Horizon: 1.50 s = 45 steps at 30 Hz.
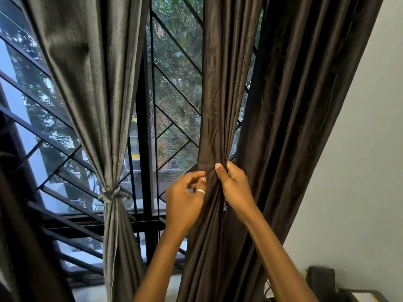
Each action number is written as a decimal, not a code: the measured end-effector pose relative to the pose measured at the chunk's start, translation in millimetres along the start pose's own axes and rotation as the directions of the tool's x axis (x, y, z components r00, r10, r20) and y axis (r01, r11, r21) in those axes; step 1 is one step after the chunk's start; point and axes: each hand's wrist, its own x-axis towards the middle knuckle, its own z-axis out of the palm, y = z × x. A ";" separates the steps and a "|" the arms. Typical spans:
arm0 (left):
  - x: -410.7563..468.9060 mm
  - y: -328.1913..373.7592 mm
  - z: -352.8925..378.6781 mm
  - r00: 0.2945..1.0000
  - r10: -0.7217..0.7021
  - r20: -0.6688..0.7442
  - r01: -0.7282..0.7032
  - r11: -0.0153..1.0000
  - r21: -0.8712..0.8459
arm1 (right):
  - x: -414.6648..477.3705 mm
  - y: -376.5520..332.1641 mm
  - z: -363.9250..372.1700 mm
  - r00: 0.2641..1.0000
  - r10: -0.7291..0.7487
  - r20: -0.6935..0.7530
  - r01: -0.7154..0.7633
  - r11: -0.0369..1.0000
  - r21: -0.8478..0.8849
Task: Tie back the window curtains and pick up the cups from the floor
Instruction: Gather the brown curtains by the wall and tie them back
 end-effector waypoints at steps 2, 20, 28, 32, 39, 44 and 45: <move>7.4 -4.2 -7.4 0.998 -0.013 -0.069 0.013 1.000 -0.009 | 3.5 5.5 -1.4 0.998 0.023 0.064 -0.028 0.996 0.082; 84.2 10.9 -23.5 0.740 -0.041 0.672 0.013 0.999 0.047 | 4.9 7.9 -27.5 0.958 0.136 0.251 -0.232 0.884 0.406; 109.0 16.0 -35.0 0.789 0.094 0.607 -0.352 0.879 0.322 | 14.0 7.0 -30.2 0.945 0.144 0.293 -0.253 0.890 0.379; 118.5 21.5 -52.5 0.850 0.089 0.519 -0.321 0.869 0.377 | 17.3 12.3 -28.7 0.951 0.142 0.275 -0.232 0.916 0.326; 94.2 26.7 -60.8 0.927 0.036 0.373 -0.308 0.642 0.703 | 24.1 20.7 -14.0 0.982 0.053 0.180 -0.078 0.988 0.135; 40.8 17.7 -26.3 0.923 -0.204 0.325 0.109 0.952 0.286 | 25.5 26.6 -5.4 0.975 -0.217 0.041 0.214 0.887 -0.408; 34.5 11.1 -18.9 0.932 -0.192 0.308 0.113 0.960 0.256 | 26.0 24.8 -3.7 0.971 -0.236 0.039 0.227 0.857 -0.463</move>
